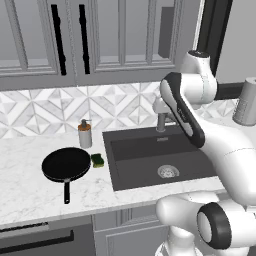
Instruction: Pick the pan and sponge and place them into the sink. Then turn on the water.
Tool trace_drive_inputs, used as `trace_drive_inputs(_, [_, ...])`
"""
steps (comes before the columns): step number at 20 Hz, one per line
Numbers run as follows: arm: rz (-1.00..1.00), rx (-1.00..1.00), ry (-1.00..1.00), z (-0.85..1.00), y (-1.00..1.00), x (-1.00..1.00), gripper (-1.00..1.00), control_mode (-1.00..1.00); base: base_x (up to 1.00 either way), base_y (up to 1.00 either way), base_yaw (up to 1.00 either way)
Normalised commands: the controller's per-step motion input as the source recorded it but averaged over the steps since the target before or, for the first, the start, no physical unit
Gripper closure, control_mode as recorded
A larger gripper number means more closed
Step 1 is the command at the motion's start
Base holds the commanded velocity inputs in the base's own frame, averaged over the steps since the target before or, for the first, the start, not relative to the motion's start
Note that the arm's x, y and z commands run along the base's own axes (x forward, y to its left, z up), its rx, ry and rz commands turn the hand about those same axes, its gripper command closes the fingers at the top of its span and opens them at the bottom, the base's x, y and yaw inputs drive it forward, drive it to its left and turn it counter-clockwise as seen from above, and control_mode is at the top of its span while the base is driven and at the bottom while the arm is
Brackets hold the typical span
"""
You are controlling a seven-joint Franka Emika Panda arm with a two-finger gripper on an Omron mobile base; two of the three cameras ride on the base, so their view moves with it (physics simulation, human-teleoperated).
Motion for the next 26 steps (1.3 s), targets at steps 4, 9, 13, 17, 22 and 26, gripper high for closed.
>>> trace_drive_inputs(4, [0.0, -0.08, -0.02, -0.07, 0.35, 0.0, -1.0, -1.0, 0.0, 0.0, 0.0])
trace_drive_inputs(9, [0.0, -0.04, -0.05, -0.2, 0.59, -0.19, -1.0, -1.0, 0.0, 0.0, 0.0])
trace_drive_inputs(13, [0.0, 0.0, 0.0, -0.21, 0.59, -0.19, -1.0, -1.0, 0.0, 0.0, 0.0])
trace_drive_inputs(17, [0.0, 0.03, 0.04, -0.36, 0.62, -0.02, -1.0, -1.0, 0.0, 0.0, 0.0])
trace_drive_inputs(22, [0.0, 0.05, 0.09, -0.42, 0.65, 0.0, -1.0, -1.0, 0.0, 0.0, 0.0])
trace_drive_inputs(26, [0.0, 0.03, 0.1, -0.41, 0.69, 0.0, -1.0, -1.0, 0.0, 0.0, 0.0])
